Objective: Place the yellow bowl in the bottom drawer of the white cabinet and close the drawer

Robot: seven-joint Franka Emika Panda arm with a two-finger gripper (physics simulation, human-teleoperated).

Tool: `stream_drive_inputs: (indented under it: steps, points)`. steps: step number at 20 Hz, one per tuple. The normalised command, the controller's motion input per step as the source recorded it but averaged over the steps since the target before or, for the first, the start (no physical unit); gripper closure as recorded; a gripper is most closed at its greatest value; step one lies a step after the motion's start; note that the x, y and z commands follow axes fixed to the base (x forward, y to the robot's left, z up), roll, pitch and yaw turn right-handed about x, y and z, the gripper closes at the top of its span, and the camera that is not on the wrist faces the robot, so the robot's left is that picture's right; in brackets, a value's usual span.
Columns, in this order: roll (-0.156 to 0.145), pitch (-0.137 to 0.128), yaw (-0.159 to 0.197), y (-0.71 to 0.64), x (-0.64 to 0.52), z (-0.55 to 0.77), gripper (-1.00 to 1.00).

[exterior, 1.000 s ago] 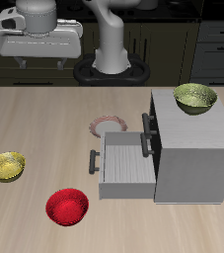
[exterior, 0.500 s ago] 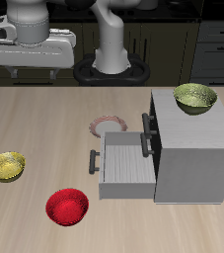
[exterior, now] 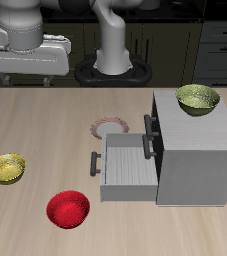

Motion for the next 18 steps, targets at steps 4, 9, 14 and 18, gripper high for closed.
stream_drive_inputs:
  steps: [4, 9, 14, 18]
  points:
    - [-0.015, 0.006, -0.016, -0.18, 0.20, 0.00, -1.00]
    - [-0.027, 0.005, -0.005, -0.27, 0.10, -0.03, -1.00]
    - [-0.004, -0.009, 0.034, -0.14, 0.04, -0.03, -1.00]
    - [0.027, -0.007, 0.050, 0.02, 0.04, -0.14, -1.00]
